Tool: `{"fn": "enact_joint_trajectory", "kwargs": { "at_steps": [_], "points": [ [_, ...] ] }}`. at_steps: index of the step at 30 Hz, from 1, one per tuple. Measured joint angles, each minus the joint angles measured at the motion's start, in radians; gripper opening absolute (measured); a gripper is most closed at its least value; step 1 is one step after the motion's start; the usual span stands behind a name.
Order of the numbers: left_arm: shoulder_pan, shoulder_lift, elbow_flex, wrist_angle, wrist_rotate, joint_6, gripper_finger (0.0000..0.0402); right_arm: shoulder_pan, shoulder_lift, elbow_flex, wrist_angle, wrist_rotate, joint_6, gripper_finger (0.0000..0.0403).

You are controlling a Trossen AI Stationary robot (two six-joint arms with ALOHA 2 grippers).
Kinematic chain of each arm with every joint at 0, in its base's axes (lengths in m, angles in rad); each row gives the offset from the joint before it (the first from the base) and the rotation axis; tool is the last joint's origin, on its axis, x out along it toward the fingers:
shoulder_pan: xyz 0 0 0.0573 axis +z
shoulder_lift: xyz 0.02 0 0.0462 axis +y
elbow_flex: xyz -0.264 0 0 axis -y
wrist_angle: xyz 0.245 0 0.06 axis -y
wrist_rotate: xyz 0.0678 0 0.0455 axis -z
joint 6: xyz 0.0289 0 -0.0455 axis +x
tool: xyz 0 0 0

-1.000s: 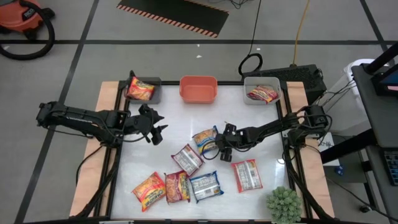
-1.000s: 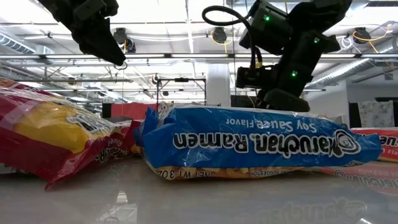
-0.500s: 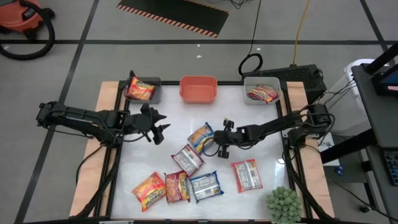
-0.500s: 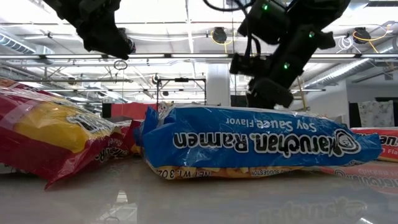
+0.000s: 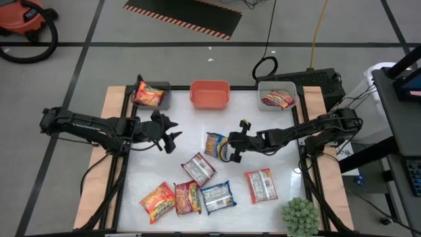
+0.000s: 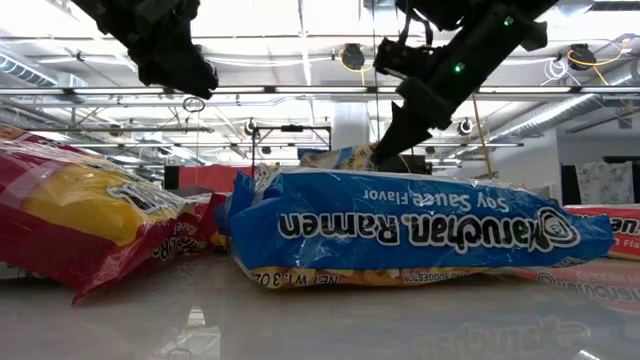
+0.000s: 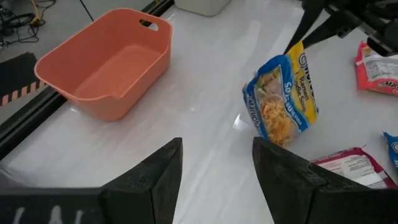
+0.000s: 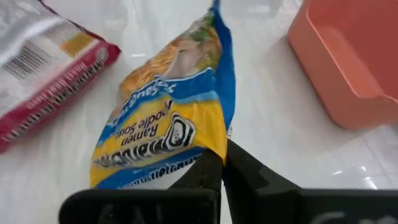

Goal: Sort Maruchan noodles
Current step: Put the top blue noodle pack into the orange bin

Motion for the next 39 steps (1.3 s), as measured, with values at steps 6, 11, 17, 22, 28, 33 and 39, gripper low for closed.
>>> {"fn": "enact_joint_trajectory", "kwargs": {
  "at_steps": [6, 11, 17, 22, 28, 33, 39],
  "points": [
    [0.000, 0.117, 0.000, 0.115, 0.017, 0.012, 0.0200, 0.002, 0.000, 0.000, 0.022, 0.017, -0.023, 0.0000],
    [0.000, 0.192, 0.000, 0.183, 0.027, 0.054, 0.0200, 0.009, -0.014, 0.000, 0.040, 0.016, -0.056, 0.0000],
    [-0.001, 0.205, 0.000, 0.242, 0.044, 0.105, 0.0200, 0.016, -0.073, 0.000, 0.034, 0.013, -0.072, 0.0000],
    [-0.004, 0.237, 0.000, 0.289, 0.077, 0.120, 0.0200, 0.021, -0.109, 0.000, 0.052, 0.013, -0.095, 0.0000],
    [-0.024, 0.309, 0.001, 0.358, 0.112, 0.136, 0.0201, 0.022, -0.113, 0.000, 0.064, 0.013, -0.091, 0.0000],
    [-0.061, 0.352, 0.000, 0.477, 0.135, 0.164, 0.0218, 0.022, -0.112, 0.000, 0.081, 0.015, -0.089, 0.0000],
    [-0.071, 0.352, 0.000, 0.592, 0.089, 0.151, 0.0294, 0.022, -0.112, 0.000, 0.115, 0.016, -0.089, 0.0000]
  ]
}}
